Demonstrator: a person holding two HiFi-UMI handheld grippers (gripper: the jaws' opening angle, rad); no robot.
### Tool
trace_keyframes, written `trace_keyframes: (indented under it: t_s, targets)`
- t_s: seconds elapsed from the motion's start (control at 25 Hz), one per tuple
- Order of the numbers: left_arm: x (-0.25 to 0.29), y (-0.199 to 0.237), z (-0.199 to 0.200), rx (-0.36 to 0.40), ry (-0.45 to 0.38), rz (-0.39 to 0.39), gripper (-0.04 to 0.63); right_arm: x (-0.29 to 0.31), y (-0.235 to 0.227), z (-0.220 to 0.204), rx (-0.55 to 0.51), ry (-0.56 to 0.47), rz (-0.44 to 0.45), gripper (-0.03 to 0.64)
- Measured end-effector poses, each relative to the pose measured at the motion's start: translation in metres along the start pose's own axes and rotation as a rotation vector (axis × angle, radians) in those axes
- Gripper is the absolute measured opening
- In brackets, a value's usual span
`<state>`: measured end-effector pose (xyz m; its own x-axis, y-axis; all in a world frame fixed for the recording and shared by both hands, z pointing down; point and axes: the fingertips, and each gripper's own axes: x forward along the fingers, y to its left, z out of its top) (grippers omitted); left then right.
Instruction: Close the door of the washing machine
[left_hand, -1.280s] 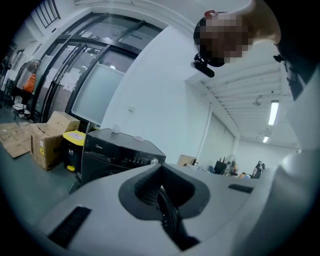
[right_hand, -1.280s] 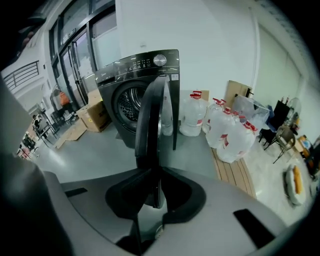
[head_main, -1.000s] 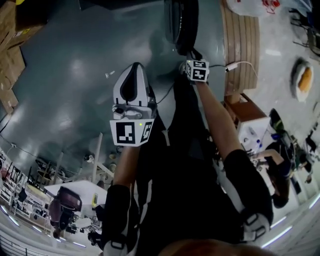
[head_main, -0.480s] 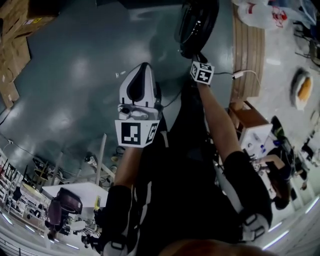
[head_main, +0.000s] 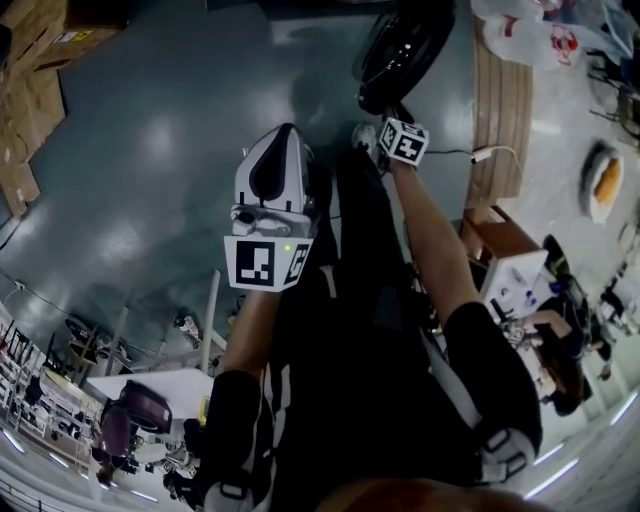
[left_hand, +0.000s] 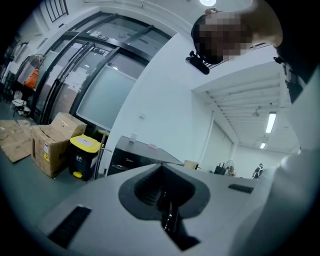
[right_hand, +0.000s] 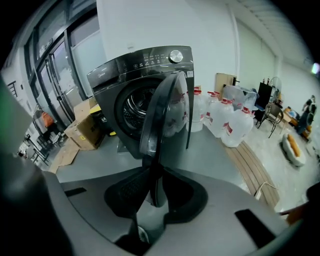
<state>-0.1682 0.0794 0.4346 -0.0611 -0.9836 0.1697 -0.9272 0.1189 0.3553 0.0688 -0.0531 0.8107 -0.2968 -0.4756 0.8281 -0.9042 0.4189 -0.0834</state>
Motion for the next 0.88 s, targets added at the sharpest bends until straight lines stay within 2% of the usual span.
trace_keyframes:
  t_s: [0.24,0.52,0.64,0.88]
  targets:
    - [0.013,0.009,-0.007,-0.029,0.02,0.015,0.005,0.009,0.026,0.007,0.054,-0.002,0.02,0.074]
    - [0.035,0.021,0.006,-0.009,0.022,0.043,0.005,0.021,0.056,0.008,0.088,0.008,0.04,0.08]
    - [0.049,0.033,0.01,-0.002,0.026,0.072,0.005,0.022,0.066,0.019,0.069,0.006,0.003,0.081]
    - [0.068,0.054,0.021,-0.016,-0.013,0.143,0.005,0.035,0.097,0.032,0.063,0.006,0.057,0.088]
